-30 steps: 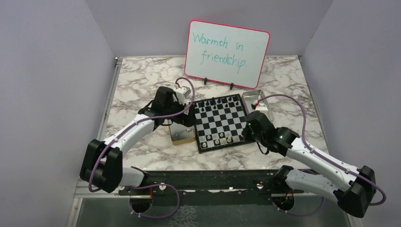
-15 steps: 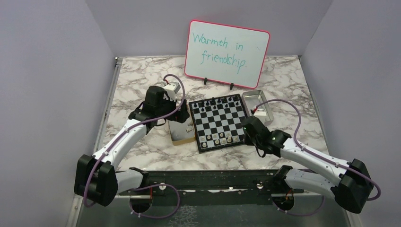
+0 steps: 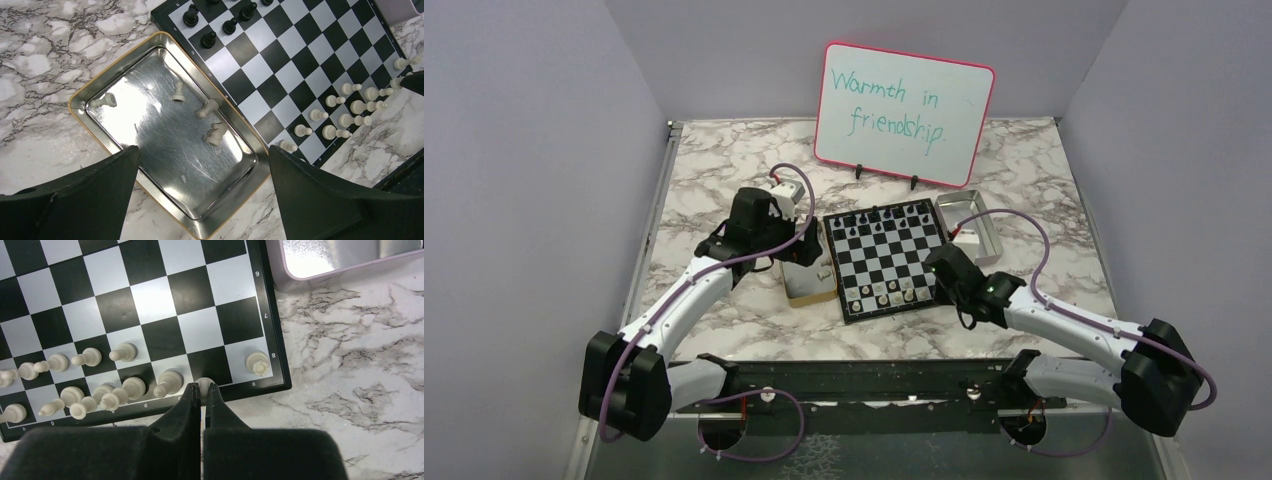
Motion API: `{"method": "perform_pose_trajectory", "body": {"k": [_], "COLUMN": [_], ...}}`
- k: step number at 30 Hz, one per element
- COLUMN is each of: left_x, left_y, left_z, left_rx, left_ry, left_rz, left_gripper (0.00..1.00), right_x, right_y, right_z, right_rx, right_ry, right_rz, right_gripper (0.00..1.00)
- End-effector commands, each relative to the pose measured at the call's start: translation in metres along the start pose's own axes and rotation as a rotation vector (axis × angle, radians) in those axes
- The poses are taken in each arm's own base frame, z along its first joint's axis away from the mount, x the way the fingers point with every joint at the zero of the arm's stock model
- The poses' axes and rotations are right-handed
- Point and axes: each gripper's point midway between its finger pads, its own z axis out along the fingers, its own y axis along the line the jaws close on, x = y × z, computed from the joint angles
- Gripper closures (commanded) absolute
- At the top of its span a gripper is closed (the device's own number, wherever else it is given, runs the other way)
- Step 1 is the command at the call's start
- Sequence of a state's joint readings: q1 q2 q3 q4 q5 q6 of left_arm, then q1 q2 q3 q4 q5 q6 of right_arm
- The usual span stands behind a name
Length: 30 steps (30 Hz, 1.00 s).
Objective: Set up the chess pieces on the board
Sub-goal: Place the chess piece on the chessboard.
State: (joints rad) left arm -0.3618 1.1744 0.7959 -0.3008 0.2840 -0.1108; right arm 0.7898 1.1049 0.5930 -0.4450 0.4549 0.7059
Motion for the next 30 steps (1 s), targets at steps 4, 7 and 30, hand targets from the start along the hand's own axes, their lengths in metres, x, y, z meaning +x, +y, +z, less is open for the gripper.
{"method": "perform_pose_trajectory", "body": {"k": [4,7,30], "left_x": [-0.003,-0.003,-0.006], "left_y": [0.006,0.007,0.007], "left_z": [-0.006,-0.006,-0.010], "left_rx": [-0.032,-0.036,-0.041], "left_ry": [-0.036,-0.039,-0.060], "left_rz": [0.026,0.028,0.040], "left_gripper": [0.01,0.01,0.01], "right_x": [-0.009,-0.008,0.002], "right_y": [0.001,0.001,-0.005], "right_z": [0.011,0.013,0.020], "right_rx": [0.026,0.032,0.061], "right_ry": [-0.050,-0.043,-0.028], "right_rz": [0.013,0.009,-0.006], "right_gripper": [0.98,0.97,0.89]}}
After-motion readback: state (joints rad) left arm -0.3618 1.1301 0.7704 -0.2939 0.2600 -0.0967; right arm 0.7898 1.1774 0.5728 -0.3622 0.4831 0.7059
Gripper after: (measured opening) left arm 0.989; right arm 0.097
